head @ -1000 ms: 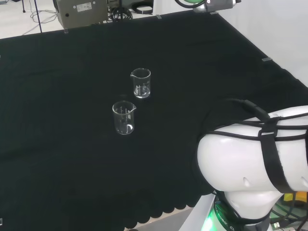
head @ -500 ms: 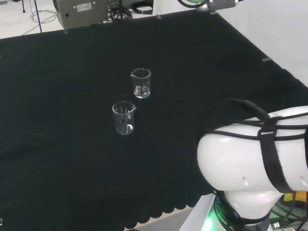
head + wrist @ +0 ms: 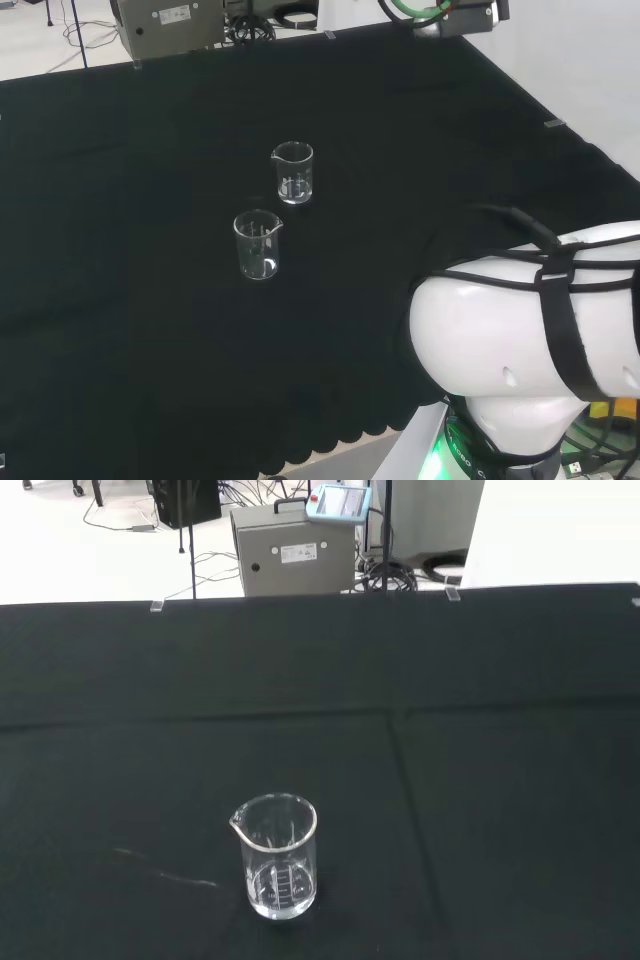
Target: Pick up the beaker on the right.
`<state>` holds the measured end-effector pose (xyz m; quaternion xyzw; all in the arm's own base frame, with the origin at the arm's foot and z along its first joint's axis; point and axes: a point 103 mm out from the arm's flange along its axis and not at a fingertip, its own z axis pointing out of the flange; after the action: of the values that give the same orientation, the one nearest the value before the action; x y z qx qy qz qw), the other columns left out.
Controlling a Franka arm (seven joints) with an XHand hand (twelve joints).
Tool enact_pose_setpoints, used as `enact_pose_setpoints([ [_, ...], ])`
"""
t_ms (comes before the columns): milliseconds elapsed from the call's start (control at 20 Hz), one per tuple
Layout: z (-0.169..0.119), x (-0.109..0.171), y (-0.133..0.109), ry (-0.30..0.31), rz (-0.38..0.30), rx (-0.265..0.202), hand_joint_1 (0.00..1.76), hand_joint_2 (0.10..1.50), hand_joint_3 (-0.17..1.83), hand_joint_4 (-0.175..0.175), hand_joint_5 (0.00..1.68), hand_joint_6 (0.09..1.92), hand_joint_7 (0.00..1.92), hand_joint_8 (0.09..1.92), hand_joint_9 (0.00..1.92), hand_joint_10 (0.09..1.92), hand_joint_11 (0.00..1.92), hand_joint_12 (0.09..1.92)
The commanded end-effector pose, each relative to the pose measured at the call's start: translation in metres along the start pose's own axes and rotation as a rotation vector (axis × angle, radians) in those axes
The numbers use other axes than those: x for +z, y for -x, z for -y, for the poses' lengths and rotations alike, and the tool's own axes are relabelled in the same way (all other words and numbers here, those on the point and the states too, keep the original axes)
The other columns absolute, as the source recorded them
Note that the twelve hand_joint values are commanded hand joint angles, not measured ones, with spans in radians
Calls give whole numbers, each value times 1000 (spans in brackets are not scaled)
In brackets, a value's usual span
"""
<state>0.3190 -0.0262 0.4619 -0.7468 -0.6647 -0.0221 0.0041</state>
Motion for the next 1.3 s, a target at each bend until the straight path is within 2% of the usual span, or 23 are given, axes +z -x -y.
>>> enact_pose_setpoints([
  [50,-29,44,20,-67,-78,5,684,928,513,-33,600,272,469,622,646,553,296,1339],
  [400,-101,94,16,-90,-120,-54,697,847,583,-30,473,212,381,619,571,553,290,1343],
  [650,-143,135,1,-137,-158,-90,685,804,611,-31,417,147,351,635,543,577,246,1352],
  [950,-172,176,-11,-171,-185,-147,686,761,607,-30,393,98,325,645,521,596,218,1362],
  [1150,-181,201,-6,-220,-228,-175,710,700,604,-29,390,87,281,646,438,604,94,1380],
  [1300,-185,218,-1,-226,-242,-184,735,665,605,-25,355,87,226,640,366,605,29,1384],
])
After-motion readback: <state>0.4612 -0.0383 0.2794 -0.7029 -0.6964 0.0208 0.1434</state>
